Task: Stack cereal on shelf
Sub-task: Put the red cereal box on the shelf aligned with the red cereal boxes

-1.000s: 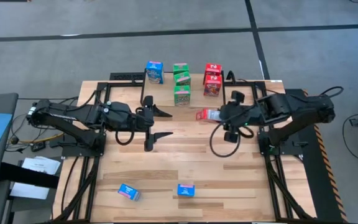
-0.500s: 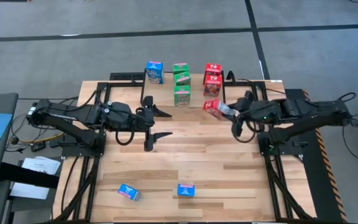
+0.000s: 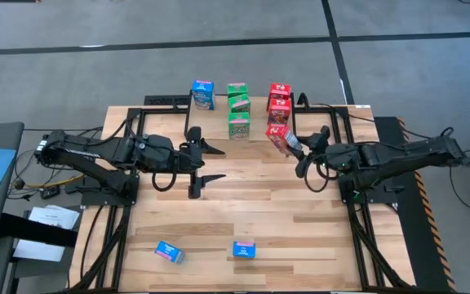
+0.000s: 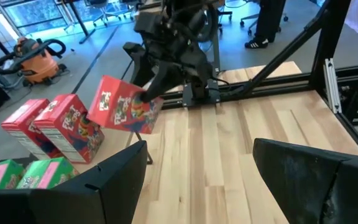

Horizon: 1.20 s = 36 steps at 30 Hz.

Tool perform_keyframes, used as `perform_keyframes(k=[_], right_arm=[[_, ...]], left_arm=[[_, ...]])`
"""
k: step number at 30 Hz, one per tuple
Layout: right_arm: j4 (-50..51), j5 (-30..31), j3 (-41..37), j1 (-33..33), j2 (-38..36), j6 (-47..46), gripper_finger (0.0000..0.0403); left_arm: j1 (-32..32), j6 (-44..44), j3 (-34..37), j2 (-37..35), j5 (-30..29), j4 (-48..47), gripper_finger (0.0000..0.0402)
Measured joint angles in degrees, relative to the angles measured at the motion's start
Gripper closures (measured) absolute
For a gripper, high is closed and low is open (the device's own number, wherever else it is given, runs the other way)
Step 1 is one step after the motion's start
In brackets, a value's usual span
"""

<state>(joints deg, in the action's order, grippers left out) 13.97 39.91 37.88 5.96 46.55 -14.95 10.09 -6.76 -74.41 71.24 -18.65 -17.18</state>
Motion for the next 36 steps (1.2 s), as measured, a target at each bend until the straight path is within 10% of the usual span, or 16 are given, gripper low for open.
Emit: perform_keyframes(k=[36], right_arm=[[-25.50,8.23,-3.12,-5.75,17.54,8.09,0.0198]], left_arm=[[0.00,-0.13,0.00,0.00,0.04,-0.53,0.0118]])
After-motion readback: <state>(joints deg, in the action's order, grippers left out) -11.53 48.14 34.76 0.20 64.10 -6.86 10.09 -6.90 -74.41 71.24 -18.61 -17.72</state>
